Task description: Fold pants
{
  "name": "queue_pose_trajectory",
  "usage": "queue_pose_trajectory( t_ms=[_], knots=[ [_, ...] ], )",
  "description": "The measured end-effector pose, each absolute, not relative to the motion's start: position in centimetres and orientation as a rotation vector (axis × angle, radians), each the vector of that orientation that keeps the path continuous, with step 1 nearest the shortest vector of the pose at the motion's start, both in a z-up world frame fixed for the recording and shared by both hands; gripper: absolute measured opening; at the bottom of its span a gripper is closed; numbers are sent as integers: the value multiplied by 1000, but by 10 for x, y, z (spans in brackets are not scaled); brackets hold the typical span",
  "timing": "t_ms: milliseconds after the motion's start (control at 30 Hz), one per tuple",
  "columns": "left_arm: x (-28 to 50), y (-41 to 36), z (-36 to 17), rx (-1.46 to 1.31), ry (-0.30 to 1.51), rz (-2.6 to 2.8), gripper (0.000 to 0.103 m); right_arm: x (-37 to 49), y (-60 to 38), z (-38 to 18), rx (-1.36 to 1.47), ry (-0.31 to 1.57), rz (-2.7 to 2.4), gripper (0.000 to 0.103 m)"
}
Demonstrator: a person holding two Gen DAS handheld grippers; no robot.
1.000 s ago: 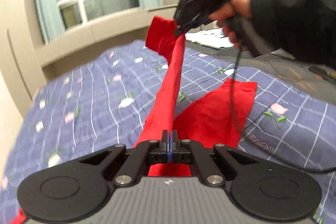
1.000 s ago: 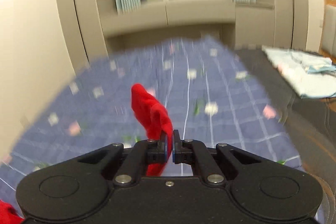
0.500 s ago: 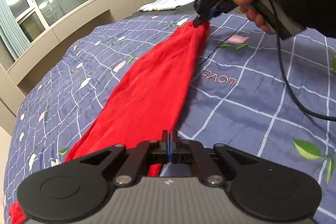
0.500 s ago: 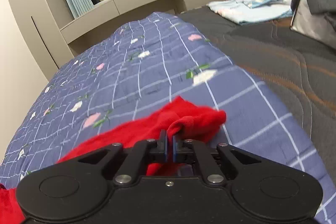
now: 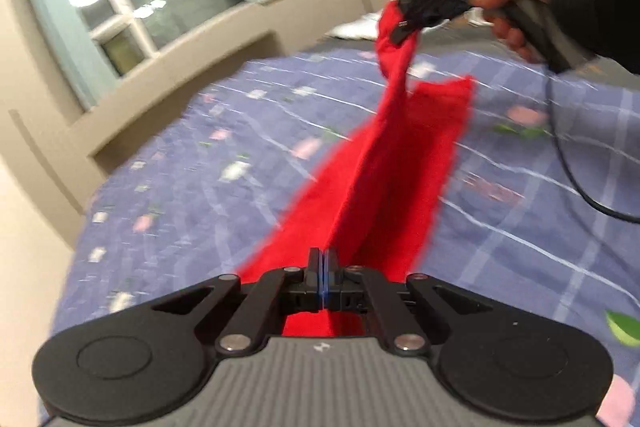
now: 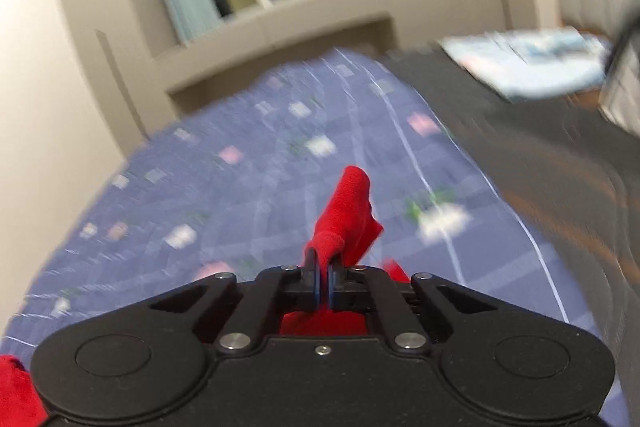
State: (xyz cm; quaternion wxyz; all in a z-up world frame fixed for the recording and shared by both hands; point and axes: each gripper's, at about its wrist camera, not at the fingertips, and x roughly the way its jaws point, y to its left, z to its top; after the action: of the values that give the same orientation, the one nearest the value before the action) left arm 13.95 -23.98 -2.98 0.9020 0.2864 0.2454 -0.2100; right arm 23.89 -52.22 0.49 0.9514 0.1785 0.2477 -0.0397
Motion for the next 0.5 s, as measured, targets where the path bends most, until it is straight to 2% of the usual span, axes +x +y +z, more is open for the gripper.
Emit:
queue_pose_trajectory(
  t_ms=[133, 367, 500],
  knots=[
    [143, -235, -16, 620, 456, -396, 0, 231, -520, 18, 360, 380, -18, 4],
    [124, -261, -51, 715, 533, -563, 0, 222, -547, -54, 417, 638, -174, 7],
    [129, -264, -65, 686, 617, -597, 0, 213, -553, -61, 442, 647, -173, 9]
  ],
)
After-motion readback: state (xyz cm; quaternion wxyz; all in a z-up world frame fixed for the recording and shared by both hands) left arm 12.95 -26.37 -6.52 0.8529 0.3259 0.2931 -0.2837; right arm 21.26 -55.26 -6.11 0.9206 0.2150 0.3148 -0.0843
